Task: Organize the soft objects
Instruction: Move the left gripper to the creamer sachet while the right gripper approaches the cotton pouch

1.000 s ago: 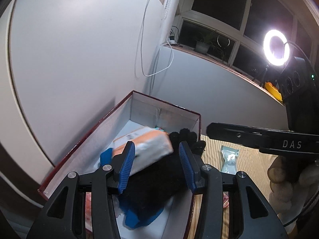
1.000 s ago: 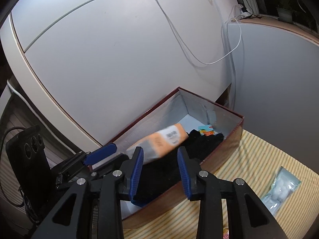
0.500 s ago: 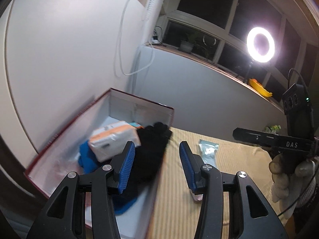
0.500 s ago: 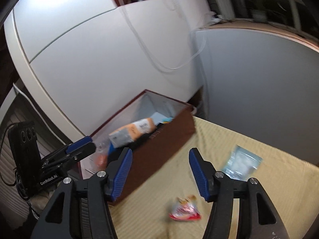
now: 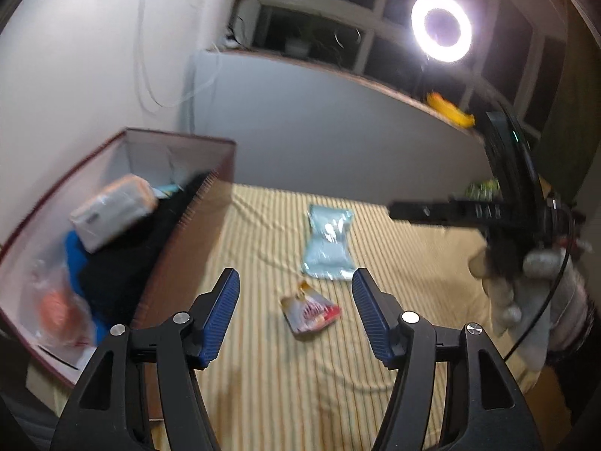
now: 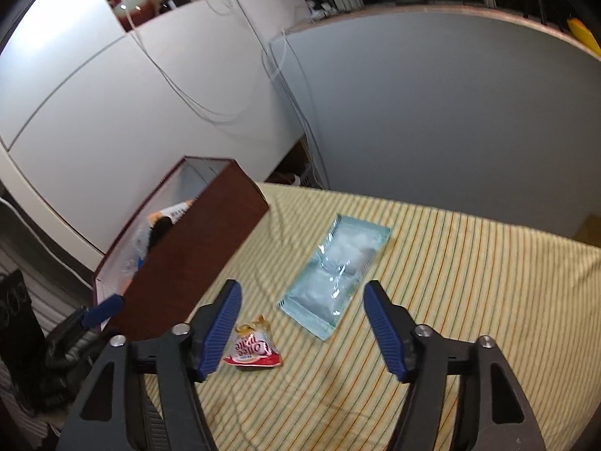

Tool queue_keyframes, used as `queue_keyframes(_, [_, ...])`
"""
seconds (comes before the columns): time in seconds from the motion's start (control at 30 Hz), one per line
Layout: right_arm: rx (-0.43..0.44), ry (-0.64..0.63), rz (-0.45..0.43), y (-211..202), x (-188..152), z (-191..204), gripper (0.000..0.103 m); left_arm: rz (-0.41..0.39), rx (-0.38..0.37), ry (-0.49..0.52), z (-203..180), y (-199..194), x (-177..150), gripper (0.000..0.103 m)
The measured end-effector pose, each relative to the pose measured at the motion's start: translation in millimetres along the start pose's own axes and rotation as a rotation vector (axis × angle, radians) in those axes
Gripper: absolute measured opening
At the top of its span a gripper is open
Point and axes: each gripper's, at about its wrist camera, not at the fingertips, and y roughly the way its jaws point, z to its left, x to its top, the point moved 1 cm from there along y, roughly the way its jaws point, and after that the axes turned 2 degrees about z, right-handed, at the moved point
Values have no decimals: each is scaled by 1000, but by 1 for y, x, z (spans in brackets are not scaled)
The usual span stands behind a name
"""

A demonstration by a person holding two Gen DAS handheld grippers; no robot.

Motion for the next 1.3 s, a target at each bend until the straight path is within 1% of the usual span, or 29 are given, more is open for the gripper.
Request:
queue_keyframes(0.03, [0, 4, 9, 3, 0, -1, 71, 18, -3, 5, -3, 6, -2, 64])
queue_keyframes(0.1, [-9, 25, 25, 16, 2, -2, 71, 52, -3, 14, -8, 19, -7, 64])
queue_keyframes(0.3, [-41, 53, 75, 49, 8, -7, 71, 113, 20, 61, -19, 47, -18, 64])
queue_keyframes(0.4, [-79, 71, 95, 66, 13, -11, 71, 133, 24, 57, -19, 58, -20, 64])
queue_keyframes(0.57, [-119, 143, 139, 95, 21, -21, 71, 158, 43, 60, -22, 77, -22, 65])
queue_keyframes(0.73, [-178, 155, 166, 117, 32, -19, 71, 165, 68, 69, -24, 91, -21, 66])
queue_keyframes(0.9, [-251, 123, 201, 136, 37, -12, 71, 164, 98, 71, -23, 98, -19, 66])
queue_keyframes(0.97, [-283, 98, 199, 140, 38, -9, 71, 164, 103, 77, -23, 99, -20, 66])
queue_keyframes(1.03, [-289, 72, 208, 144, 39, -4, 71, 163, 114, 89, -22, 99, -20, 66])
queue_keyframes(1.13, [-328, 15, 232, 149, 37, 2, 71, 170, 141, 103, -18, 102, -22, 66])
queue_keyframes(1.17, [-349, -10, 244, 150, 35, 2, 71, 173, 141, 100, -17, 103, -21, 66])
queue_keyframes(1.3, [-385, -82, 271, 153, 28, 3, 71, 183, 146, 80, -7, 107, -22, 66])
